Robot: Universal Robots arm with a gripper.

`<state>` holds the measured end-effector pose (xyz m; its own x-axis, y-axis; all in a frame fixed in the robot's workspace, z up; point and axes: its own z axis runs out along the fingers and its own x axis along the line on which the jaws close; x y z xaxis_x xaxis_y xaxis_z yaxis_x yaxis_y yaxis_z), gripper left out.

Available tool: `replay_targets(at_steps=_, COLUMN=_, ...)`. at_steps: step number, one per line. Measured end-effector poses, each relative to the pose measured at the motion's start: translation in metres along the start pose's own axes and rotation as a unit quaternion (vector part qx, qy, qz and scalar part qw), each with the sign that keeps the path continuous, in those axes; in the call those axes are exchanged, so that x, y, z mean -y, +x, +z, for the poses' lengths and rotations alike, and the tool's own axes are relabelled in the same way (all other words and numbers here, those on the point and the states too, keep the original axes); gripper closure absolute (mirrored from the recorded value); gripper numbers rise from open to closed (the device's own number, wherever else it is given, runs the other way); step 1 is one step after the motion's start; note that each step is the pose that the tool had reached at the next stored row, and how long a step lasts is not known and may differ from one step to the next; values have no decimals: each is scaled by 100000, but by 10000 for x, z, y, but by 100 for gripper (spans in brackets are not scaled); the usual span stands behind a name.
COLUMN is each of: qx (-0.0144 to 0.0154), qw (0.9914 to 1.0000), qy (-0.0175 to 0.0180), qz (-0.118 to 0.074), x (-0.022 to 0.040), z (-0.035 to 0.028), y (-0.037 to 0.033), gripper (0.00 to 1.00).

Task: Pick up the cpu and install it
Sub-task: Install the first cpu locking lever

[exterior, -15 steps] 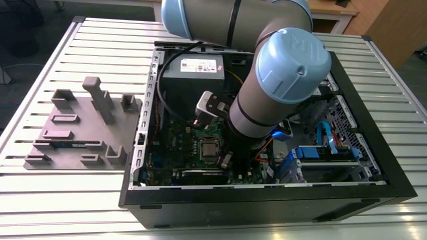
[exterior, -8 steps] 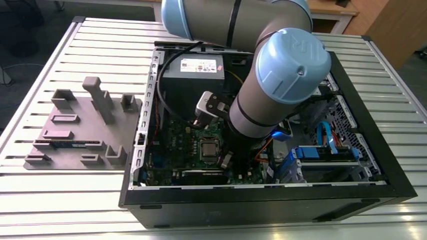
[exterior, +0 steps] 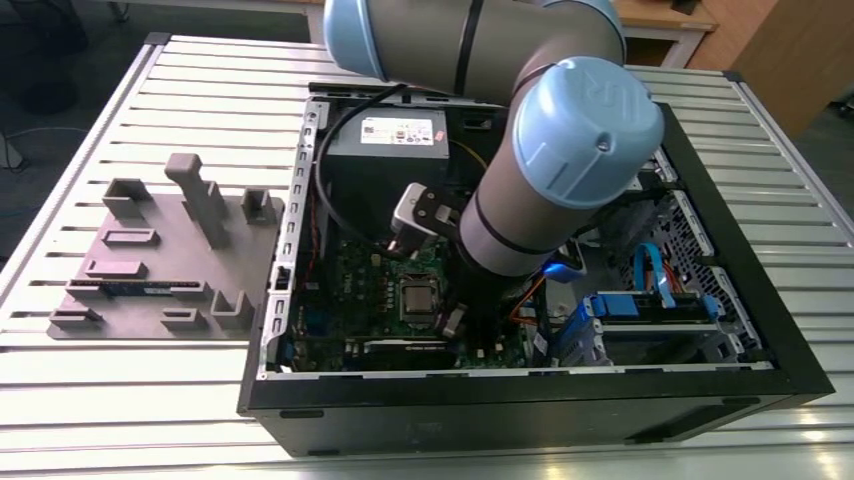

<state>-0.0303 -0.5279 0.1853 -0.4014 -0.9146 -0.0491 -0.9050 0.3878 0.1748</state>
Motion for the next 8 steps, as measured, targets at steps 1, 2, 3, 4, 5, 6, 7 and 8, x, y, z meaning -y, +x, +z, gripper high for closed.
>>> replay_targets(at_steps=1, qx=-6, qw=100000, qy=2, qz=-45, x=4, z=0, y=-2, gripper=89)
replay_targets(at_steps=2, qx=-14, qw=100000, qy=1, qz=-84, x=7, z=-1, y=-3, gripper=89)
replay_targets(at_steps=3, qx=-23, qw=100000, qy=-3, qz=-125, x=10, z=-1, y=-5, gripper=89)
replay_targets(at_steps=4, qx=-26, qw=100000, qy=1, qz=-146, x=11, z=-1, y=-5, gripper=89)
replay_targets(at_steps=5, qx=-23, qw=100000, qy=2, qz=-155, x=11, z=-2, y=-5, gripper=89)
replay_targets(at_steps=6, qx=-24, qw=100000, qy=0, qz=-166, x=12, z=-2, y=-6, gripper=89)
replay_targets(at_steps=7, qx=-25, qw=100000, qy=-3, qz=-169, x=12, z=-2, y=-5, gripper=89)
replay_targets(at_steps=8, qx=-23, qw=100000, qy=-5, qz=-172, x=12, z=-2, y=-5, gripper=89)
